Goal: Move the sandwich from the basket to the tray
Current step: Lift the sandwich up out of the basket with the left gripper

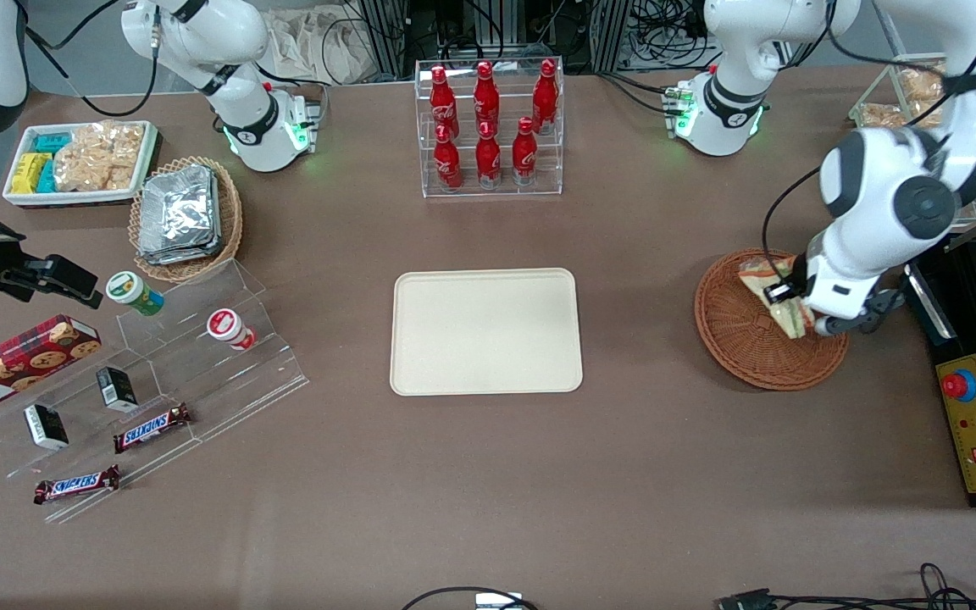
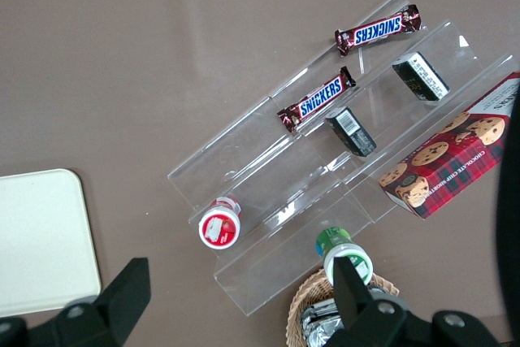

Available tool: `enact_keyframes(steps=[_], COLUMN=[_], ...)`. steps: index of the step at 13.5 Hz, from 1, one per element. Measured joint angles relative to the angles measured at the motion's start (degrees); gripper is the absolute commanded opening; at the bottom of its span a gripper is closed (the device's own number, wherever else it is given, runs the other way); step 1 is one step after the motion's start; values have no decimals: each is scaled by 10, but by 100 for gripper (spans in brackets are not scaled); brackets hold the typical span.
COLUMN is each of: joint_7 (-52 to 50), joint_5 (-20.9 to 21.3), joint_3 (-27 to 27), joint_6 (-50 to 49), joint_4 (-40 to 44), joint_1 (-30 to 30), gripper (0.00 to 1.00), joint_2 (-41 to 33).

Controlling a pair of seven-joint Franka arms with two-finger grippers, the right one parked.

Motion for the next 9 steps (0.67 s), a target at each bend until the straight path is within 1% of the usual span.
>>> enact_keyframes(steps=[2, 5, 7, 9], joint_7=[0, 1, 12, 22], joint_5=[0, -1, -1, -2], joint_3=[-4, -19, -36, -58], joint_6=[-108, -235, -273, -285], joint_4=[91, 221, 286, 310], joint_1=[-5, -9, -10, -9], gripper=[6, 6, 7, 7], joint_2=[-9, 1, 13, 23])
